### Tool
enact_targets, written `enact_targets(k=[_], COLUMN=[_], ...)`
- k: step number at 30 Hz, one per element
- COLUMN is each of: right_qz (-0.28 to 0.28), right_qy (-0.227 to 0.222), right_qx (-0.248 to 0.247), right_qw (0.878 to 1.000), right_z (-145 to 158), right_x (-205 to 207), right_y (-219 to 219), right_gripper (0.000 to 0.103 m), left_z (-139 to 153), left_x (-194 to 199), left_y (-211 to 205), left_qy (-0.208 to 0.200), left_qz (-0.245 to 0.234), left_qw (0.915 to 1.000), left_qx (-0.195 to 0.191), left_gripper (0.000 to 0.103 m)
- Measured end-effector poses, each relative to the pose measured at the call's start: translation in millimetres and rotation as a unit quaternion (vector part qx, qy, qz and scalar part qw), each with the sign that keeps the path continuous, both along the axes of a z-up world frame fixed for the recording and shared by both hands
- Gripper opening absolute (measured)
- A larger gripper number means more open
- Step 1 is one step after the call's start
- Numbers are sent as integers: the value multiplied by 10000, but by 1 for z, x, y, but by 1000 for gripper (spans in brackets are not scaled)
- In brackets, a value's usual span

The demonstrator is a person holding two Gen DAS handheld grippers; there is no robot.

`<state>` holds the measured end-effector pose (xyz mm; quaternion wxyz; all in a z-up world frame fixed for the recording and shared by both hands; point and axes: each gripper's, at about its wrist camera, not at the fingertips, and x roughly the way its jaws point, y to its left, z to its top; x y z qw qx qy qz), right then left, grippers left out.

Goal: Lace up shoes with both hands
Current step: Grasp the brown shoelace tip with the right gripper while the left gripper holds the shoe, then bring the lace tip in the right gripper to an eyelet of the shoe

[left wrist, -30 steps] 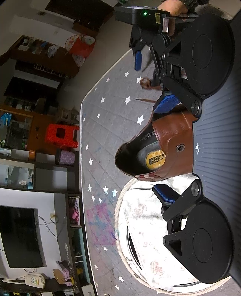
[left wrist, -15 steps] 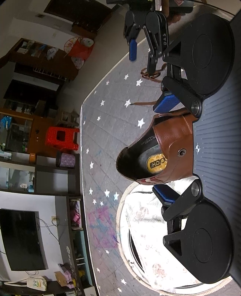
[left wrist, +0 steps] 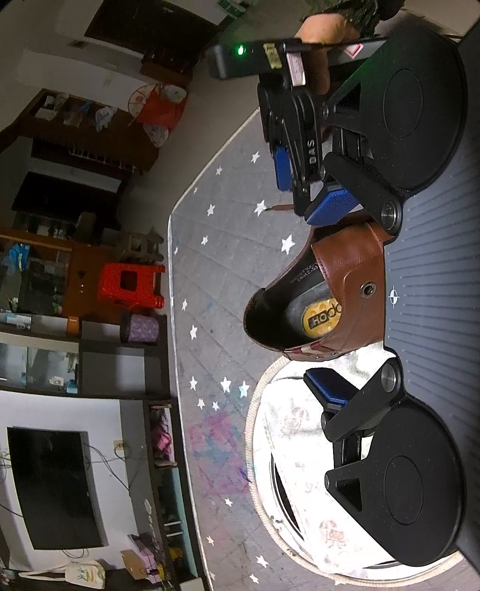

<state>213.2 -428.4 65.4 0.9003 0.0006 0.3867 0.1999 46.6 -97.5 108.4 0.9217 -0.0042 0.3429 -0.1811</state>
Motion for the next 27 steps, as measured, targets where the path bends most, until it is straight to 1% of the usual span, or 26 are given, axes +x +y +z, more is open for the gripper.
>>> enact_targets(k=[3, 6, 8, 9, 10, 11, 12, 13, 14, 15, 17, 22, 26, 27], right_qz=[-50, -124, -172, -195, -221, -211, -202, -185, -132, -76, 71, 554, 923, 1098], right_qy=[73, 49, 42, 29, -3, -10, -18, -25, -33, -46, -156, -623, -959, -1082], right_qx=[-34, -87, -116, -160, -280, -326, -372, -415, -446, -469, -562, -1087, -1325, -1426], right_qw=[10000, 9999, 9998, 9997, 9994, 9992, 9991, 9990, 9989, 9989, 9983, 9906, 9822, 9777], right_z=[-4, -7, -8, -8, -8, -8, -8, -8, -8, -8, -4, 7, 21, 26], right_x=[2, 3, 4, 5, 6, 6, 6, 5, 5, 3, -2, -28, -50, -60], right_y=[4, 7, 8, 8, 8, 8, 7, 6, 5, 4, 7, 18, 24, 26], right_gripper=[58, 57, 49, 40, 33, 31, 25, 14, 11, 3, 2, 2, 2, 2], left_z=[-1, -2, -2, -2, -2, -2, -1, -1, 0, 1, 3, 6, 5, 5], left_x=[-2, -5, -7, -9, -11, -12, -14, -16, -19, -21, -29, -46, -64, -68], left_y=[3, 9, 12, 14, 15, 16, 17, 18, 18, 18, 17, 12, 4, 1], left_qy=[-27, -30, -34, -41, -47, -52, -60, -69, -91, -111, -190, -414, -613, -652], left_qz=[-40, -22, -8, -6, -8, -17, -31, -45, -75, -103, -230, -622, -1166, -1289], left_qw=[10000, 10000, 10000, 10000, 10000, 10000, 10000, 10000, 9999, 9998, 9994, 9964, 9893, 9872], left_qx=[18, -9, -8, -5, -1, 8, 24, 41, 72, 92, 191, 410, 629, 674], left_gripper=[85, 85, 85, 85, 85, 85, 85, 85, 85, 85, 85, 85, 85, 85])
